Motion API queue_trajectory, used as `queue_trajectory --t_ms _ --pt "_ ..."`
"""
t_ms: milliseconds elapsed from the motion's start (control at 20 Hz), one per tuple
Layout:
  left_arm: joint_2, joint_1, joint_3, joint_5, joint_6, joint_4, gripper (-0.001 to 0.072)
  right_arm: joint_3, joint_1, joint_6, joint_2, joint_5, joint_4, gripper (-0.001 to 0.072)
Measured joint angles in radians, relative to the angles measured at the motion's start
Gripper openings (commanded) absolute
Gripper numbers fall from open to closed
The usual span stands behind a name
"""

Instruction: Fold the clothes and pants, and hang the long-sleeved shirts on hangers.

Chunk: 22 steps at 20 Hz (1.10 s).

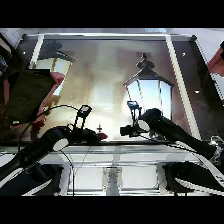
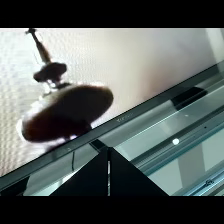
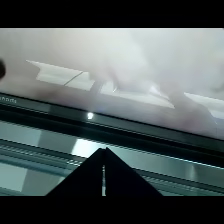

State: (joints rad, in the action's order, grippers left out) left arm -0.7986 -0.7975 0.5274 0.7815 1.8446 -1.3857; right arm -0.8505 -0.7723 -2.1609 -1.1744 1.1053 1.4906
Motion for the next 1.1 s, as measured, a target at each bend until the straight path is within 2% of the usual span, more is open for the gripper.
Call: queue_trajectory --t_ms 400,550,800,1000,1100 --pt "0.000 0.000 -0.001 0.000 0.000 0.000 0.0027 0.001 0.000 0.000 0.000 -0.083 0.000 0.0013" --pt "0.000 0.000 -0.001 0.000 0.000 0.000 0.0027 0.001 0.000 0.004 0.000 -0.182 -0.020 0.0128" --pt "0.000 0.000 -0.001 -0.004 0.000 0.001 0.0027 -0.074 0.000 0.184 -0.022 -0.386 -0.163 0.0127" --pt "-0.003 0.011 -0.001 -0.054 0.011 -0.009 0.0027 -0.187 0.002 0.260 -0.062 -0.433 -0.171 0.0127" --pt "0.001 0.022 -0.001 -0.058 0.010 -0.064 0.0034 -0.222 0.015 0.275 -0.082 -0.433 -0.163 0.0127"
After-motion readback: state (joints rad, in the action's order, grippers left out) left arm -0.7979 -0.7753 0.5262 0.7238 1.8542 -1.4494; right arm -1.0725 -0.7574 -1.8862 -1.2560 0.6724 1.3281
